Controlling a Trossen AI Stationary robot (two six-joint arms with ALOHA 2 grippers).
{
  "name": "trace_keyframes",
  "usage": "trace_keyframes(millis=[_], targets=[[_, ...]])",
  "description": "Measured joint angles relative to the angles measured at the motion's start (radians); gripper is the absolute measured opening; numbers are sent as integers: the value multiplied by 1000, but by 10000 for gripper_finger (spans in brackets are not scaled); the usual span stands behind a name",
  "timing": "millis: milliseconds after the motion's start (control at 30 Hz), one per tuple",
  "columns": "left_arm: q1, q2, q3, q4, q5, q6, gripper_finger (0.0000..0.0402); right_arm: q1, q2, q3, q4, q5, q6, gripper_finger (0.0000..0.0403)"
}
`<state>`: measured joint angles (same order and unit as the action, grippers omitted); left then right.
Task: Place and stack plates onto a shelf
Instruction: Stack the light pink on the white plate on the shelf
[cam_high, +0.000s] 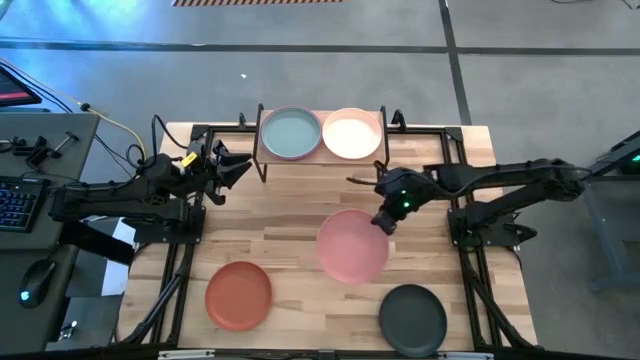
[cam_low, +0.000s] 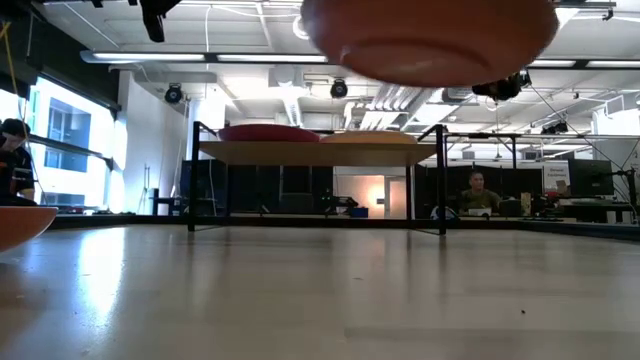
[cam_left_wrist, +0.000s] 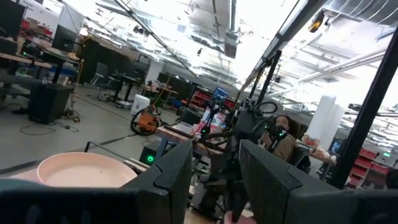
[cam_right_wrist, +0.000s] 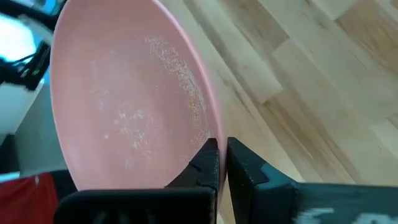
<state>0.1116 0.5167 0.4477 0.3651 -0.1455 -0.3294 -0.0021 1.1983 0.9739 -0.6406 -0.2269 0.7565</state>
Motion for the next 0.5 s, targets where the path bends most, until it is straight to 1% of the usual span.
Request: trace_keyframes(millis=[133, 267, 367, 433, 500], targets=[[0, 0, 0, -1, -6, 0, 122, 0, -75, 0, -22, -14, -59, 0], [0, 0, 0, -1, -25, 0, 122, -21, -157, -1, -17, -18, -76, 0], [0, 0, 0, -1, -27, 0, 122, -90, -199, -1, 18, -16, -13, 0], [0, 0, 0, -1, -38, 0, 122, -160, -211, -1, 53, -12, 69, 0], [0, 0, 0, -1, -52, -11, 122, -238, -211, 0, 101, -6, 101, 0]])
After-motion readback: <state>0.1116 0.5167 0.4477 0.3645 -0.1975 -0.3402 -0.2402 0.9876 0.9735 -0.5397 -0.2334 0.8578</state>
